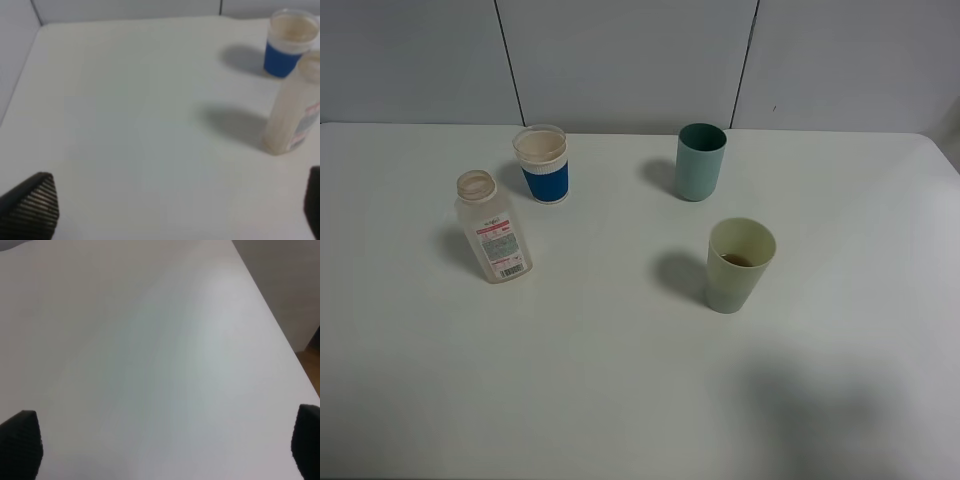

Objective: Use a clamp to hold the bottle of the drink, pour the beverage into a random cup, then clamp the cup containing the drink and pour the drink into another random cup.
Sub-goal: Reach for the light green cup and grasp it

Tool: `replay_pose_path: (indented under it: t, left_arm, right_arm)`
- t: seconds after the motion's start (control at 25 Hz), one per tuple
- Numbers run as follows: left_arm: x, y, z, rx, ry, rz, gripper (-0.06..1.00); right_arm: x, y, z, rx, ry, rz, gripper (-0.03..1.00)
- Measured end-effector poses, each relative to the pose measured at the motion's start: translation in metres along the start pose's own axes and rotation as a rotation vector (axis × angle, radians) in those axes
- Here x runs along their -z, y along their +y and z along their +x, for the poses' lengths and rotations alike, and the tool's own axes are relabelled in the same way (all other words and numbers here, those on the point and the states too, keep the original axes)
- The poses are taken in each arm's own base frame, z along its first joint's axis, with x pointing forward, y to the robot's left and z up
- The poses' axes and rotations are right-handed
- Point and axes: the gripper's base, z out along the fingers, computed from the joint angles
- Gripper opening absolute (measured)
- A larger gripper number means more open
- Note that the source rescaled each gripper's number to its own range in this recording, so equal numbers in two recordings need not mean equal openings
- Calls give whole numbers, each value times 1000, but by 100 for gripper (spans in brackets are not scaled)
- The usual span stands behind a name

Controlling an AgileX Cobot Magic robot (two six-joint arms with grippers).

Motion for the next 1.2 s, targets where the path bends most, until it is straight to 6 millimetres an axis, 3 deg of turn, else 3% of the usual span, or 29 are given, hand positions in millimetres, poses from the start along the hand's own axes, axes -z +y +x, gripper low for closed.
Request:
replay_pose_path:
  t: [0.36, 1.2]
  left_arm:
    - [-8, -6, 20, 95, 83, -149, 100]
    - [-13, -12, 21, 36, 65, -53, 100]
  right_arm:
    - [0, 0, 0, 0, 0, 0, 100]
    - [0, 0, 0, 0, 0, 0, 100]
